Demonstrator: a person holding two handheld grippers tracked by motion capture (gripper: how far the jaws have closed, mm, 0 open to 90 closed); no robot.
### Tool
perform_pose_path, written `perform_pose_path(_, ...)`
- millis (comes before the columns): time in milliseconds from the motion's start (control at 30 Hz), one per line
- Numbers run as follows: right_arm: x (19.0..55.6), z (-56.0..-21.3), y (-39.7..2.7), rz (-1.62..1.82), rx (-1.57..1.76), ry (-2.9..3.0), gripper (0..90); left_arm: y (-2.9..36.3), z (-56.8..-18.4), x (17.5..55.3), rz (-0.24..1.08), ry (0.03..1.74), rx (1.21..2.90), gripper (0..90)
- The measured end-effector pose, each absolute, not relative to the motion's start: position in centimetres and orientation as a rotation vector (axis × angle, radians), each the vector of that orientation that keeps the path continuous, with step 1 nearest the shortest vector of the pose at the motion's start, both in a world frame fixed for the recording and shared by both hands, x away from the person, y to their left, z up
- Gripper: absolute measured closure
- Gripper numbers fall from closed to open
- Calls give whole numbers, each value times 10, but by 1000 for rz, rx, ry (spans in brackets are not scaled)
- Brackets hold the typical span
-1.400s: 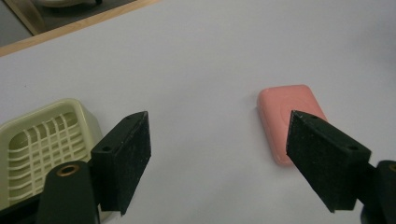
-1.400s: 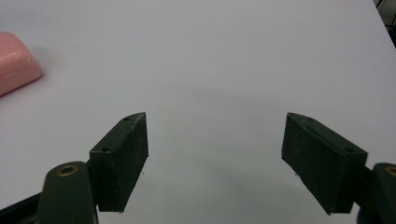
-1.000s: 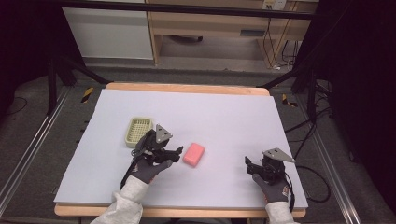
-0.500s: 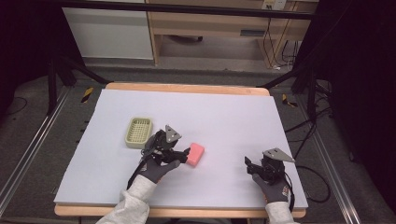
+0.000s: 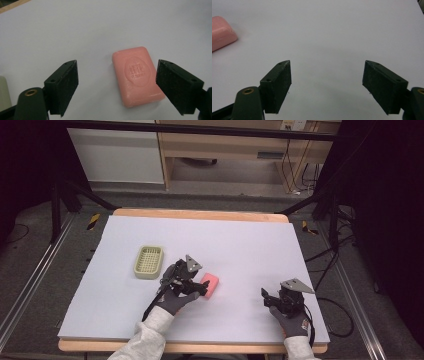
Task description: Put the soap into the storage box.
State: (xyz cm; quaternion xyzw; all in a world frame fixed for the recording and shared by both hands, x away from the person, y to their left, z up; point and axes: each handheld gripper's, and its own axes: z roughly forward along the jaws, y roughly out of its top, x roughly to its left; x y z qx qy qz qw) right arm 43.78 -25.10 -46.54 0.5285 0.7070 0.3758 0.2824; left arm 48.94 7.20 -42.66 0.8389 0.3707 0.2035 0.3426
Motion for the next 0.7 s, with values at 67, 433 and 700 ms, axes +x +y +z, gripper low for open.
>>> perform_pose_path(67, 438, -465, -251, 1005, 1416, 1893, 234, 70, -428, 490, 524, 963, 2181, 178)
perform_pose_path(433, 438, -466, -251, 1004, 1414, 1899, 236, 53, -438, 495, 498, 969, 2218, 177)
perform_pose_path(700, 438, -466, -250, 1005, 1414, 1901, 237, 47, -445, 500, 476, 983, 2238, 172)
